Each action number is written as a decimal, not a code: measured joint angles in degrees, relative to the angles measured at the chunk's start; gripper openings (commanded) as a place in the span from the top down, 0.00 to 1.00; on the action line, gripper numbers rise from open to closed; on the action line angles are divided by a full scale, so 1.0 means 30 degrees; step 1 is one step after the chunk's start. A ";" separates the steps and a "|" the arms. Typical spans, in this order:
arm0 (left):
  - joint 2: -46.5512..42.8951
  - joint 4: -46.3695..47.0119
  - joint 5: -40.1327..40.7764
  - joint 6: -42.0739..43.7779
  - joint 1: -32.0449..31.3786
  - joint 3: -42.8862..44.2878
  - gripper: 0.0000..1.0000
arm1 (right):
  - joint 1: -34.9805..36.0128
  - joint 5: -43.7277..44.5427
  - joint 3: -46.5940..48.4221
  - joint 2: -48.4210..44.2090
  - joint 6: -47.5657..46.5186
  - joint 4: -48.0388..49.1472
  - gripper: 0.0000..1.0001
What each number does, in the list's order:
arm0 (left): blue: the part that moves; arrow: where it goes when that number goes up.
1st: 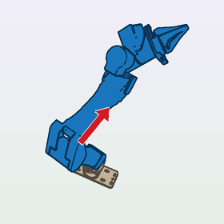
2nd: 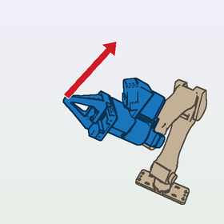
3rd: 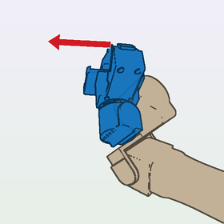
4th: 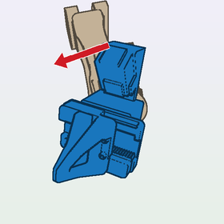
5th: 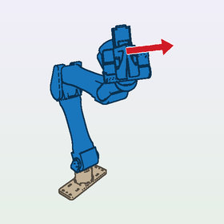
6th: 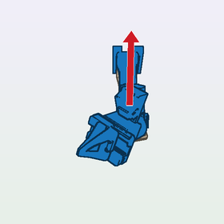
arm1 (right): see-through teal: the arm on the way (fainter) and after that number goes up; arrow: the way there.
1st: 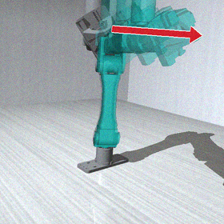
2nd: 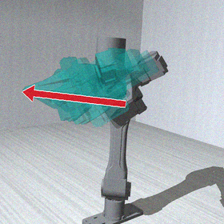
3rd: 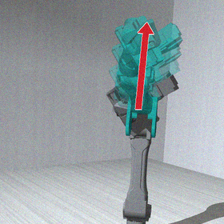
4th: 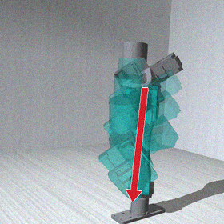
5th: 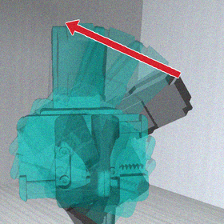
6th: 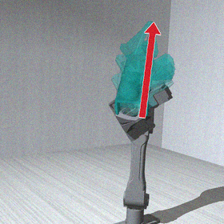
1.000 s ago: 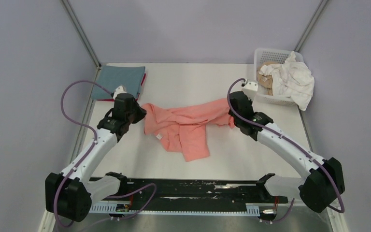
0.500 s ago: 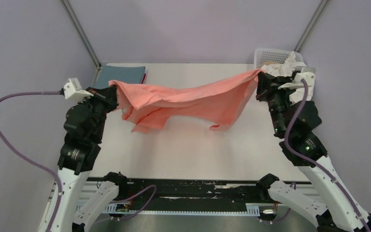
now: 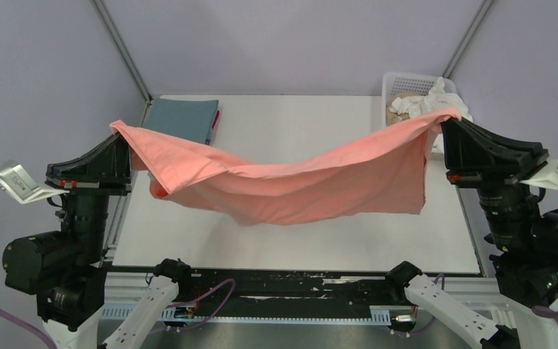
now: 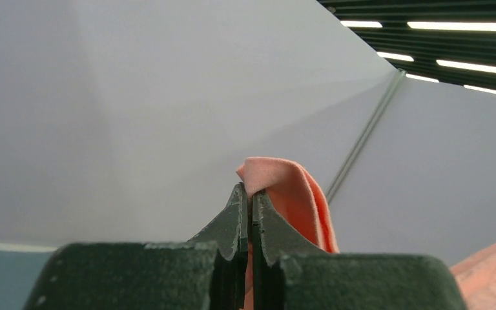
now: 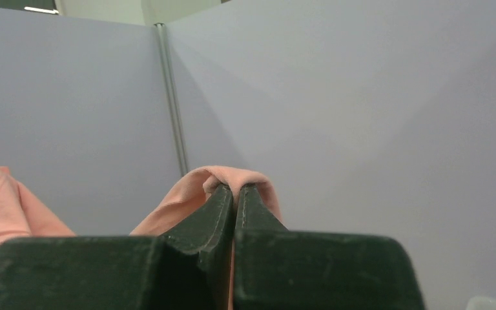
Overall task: Fold and stack the t-shirts
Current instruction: Flatten out the tshirt
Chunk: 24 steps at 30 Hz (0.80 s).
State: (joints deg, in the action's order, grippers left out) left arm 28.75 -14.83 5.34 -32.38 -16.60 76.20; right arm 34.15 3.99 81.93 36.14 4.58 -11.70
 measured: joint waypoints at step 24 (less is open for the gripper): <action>1.6859 -0.0874 0.8080 -0.1705 0.0590 -0.3082 0.33 | -0.4954 0.9923 -1.2779 1.0295 0.3439 0.4036 0.40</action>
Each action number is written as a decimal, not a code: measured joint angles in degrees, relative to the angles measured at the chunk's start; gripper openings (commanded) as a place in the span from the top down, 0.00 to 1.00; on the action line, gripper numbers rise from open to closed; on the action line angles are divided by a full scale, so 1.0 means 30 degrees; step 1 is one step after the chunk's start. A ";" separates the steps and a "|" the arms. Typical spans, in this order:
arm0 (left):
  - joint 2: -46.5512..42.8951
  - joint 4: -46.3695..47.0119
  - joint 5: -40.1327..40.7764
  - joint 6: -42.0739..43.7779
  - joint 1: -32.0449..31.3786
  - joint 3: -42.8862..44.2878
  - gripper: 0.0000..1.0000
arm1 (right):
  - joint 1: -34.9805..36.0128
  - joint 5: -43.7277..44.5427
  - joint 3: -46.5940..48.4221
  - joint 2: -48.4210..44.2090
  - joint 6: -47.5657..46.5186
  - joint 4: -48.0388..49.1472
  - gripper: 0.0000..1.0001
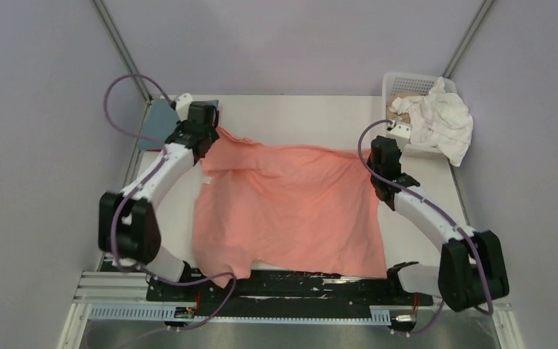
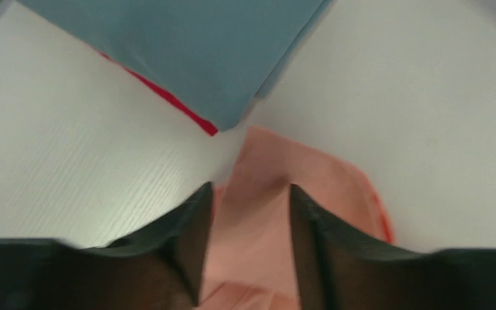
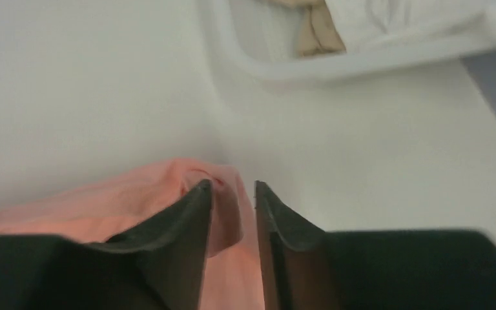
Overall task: Fold and stack the t-shirts
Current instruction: Flatten out the tshirt
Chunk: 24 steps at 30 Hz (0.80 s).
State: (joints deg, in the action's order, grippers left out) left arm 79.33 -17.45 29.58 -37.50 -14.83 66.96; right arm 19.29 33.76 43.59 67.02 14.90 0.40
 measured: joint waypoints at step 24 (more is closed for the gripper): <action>0.0262 -0.0736 -1.0681 -0.0714 0.0459 -0.3570 0.00 | -0.1399 -1.3529 -0.0911 -0.0962 0.2645 -0.0780 0.00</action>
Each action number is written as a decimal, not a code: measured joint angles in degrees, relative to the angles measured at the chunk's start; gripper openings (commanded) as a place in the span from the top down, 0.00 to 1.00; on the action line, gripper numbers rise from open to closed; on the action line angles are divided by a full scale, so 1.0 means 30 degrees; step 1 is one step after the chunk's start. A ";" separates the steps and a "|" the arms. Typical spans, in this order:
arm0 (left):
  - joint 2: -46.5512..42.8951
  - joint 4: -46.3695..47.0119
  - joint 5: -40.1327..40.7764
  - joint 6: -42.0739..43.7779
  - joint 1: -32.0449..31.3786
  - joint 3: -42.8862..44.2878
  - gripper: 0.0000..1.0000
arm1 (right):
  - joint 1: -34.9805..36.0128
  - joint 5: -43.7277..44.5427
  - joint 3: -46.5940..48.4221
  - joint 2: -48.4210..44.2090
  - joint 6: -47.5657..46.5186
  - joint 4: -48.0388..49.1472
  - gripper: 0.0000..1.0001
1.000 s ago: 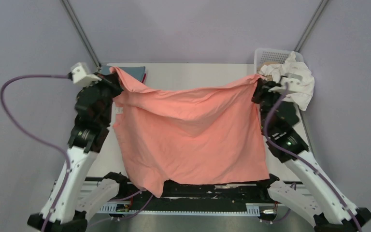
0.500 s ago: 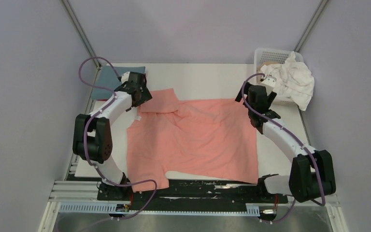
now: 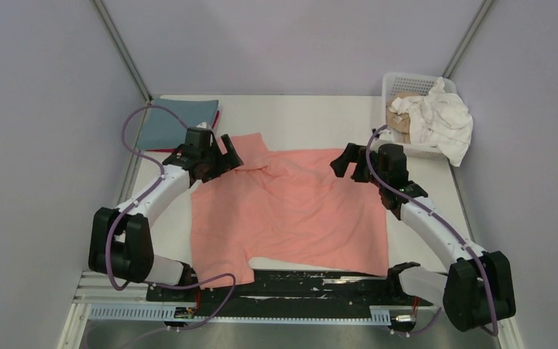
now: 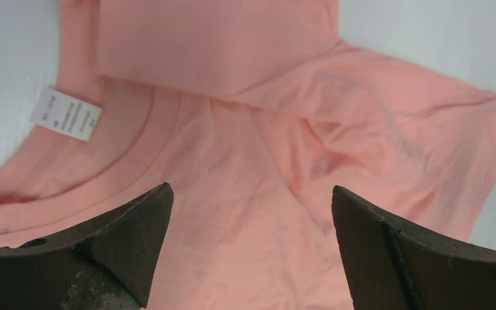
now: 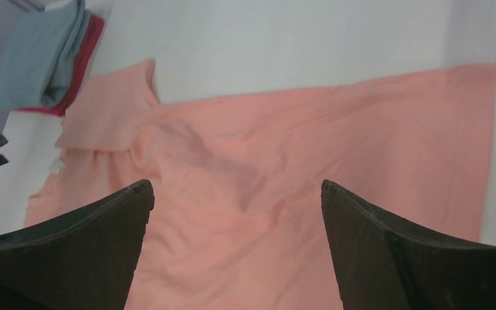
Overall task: Fold and stack the t-shirts
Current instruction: Flatten out the tshirt
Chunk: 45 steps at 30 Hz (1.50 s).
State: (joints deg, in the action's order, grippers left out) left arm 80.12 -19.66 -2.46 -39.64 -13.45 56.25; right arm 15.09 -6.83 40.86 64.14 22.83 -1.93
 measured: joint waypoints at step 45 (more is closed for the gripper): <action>1.9526 -0.2550 -0.4306 0.2914 0.1151 2.2819 0.00 | -0.0619 0.1515 -0.0801 0.5486 0.1297 -0.1559 0.00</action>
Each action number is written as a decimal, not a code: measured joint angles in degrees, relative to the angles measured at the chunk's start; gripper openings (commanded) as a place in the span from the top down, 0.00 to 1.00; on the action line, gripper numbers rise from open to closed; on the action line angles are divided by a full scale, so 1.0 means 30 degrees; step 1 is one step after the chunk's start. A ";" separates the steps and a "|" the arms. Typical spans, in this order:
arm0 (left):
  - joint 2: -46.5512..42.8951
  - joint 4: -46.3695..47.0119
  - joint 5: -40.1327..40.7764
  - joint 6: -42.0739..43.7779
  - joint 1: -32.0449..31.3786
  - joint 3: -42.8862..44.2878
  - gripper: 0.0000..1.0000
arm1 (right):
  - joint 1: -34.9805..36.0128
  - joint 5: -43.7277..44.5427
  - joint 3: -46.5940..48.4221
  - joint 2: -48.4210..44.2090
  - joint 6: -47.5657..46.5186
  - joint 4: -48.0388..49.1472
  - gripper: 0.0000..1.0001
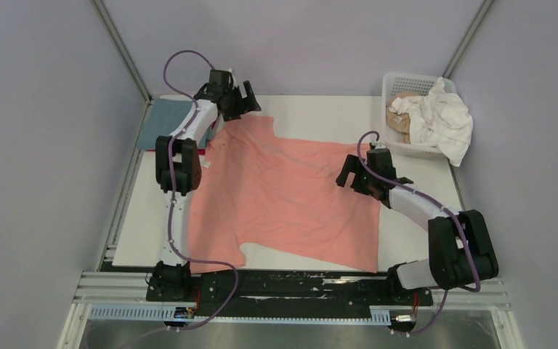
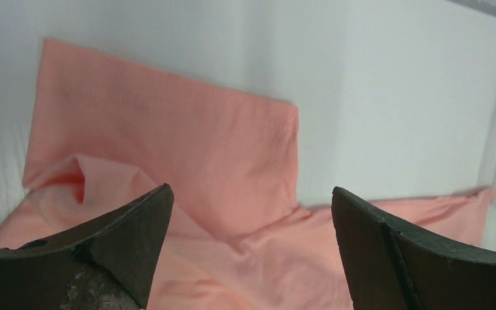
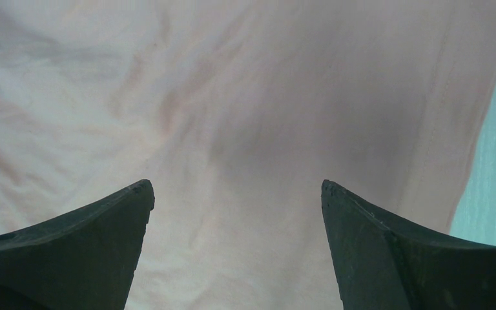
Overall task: Fold and stack the t-shirts
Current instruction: Flatten out the tshirt
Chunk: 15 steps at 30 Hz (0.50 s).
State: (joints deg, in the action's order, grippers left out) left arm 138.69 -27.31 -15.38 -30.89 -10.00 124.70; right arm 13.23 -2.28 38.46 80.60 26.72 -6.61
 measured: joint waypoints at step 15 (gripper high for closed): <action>-1.6458 0.1035 0.4575 -0.0699 -0.0554 -1.8892 0.00 | -0.0087 0.1144 0.7082 0.5464 -0.0007 -0.0882 0.00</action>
State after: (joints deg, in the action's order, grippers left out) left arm 89.32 -24.21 -1.65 -32.99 -11.66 68.03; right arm 12.97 1.15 59.70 96.99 26.70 -9.26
